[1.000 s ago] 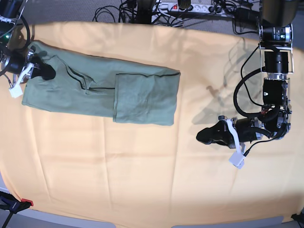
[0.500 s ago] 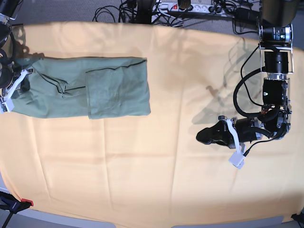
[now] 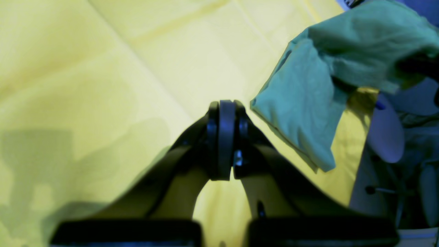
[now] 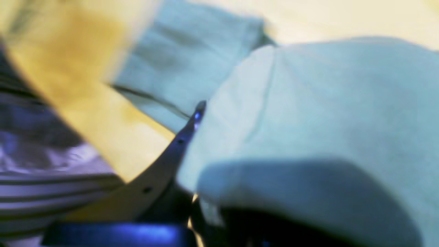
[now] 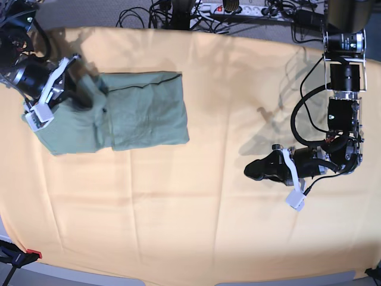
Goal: Fold the T-shirt properly
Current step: 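Grasp the strip end at the right gripper and fold it over the stack, then press and square the folded bundle with both grippers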
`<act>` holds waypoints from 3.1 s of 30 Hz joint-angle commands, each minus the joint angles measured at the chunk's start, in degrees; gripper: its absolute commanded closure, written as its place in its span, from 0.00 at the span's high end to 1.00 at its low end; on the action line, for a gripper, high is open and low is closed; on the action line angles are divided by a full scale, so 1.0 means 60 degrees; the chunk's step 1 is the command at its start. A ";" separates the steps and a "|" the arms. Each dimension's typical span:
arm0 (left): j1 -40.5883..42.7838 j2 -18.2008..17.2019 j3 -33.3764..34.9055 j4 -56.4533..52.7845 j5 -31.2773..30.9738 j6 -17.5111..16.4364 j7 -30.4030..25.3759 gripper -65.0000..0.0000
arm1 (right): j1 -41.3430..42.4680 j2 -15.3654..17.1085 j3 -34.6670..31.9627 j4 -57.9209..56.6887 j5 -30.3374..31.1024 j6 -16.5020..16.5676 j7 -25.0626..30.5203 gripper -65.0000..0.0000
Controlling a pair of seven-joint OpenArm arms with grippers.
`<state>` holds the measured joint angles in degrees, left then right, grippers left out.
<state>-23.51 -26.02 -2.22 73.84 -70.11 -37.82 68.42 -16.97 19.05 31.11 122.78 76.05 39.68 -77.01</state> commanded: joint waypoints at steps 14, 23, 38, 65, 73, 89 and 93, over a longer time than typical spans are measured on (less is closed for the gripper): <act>-0.0178 -0.0138 -0.0044 0.0153 -0.0219 -0.0058 -0.0182 0.00 | 0.1246 -0.1475 -0.2801 0.0135 -0.1581 0.0053 0.0765 0.00; -0.0160 -0.0135 -0.0044 0.0153 -0.0222 -0.0058 -0.0189 0.00 | 0.1377 -0.1479 -0.5628 0.0135 -0.3920 0.0053 0.2561 0.69; -0.0237 -0.0138 -0.0044 0.0157 -0.0259 -0.0073 -0.0138 0.00 | 0.2361 -0.1475 -0.5610 0.0270 -0.5949 0.0053 0.2648 0.53; 0.0521 -0.0073 0.5617 0.4983 -0.0495 -0.0363 0.0834 0.00 | 0.6218 0.0189 -0.6575 -0.6368 -0.6932 0.0053 0.3971 0.00; 0.1490 -0.0084 0.6441 0.5009 0.2280 -0.0363 -0.0612 0.00 | 0.6473 0.0186 -0.6575 -0.6808 -0.6586 0.0053 0.3861 0.00; 0.1428 -0.0084 0.6441 0.3821 0.5348 -0.0363 -0.2484 0.00 | 0.6451 0.1286 -0.8251 -0.6787 -0.5610 0.0053 0.2623 0.00; 0.0667 -0.0080 0.6441 0.2943 0.5727 -0.0363 -0.2914 0.00 | 0.6415 0.1585 -0.8247 -0.6532 -0.3847 0.0053 0.1555 0.00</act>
<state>-18.22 -26.00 36.95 91.02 -37.80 -40.84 50.19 19.99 27.99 -18.83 82.35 51.83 39.86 -68.71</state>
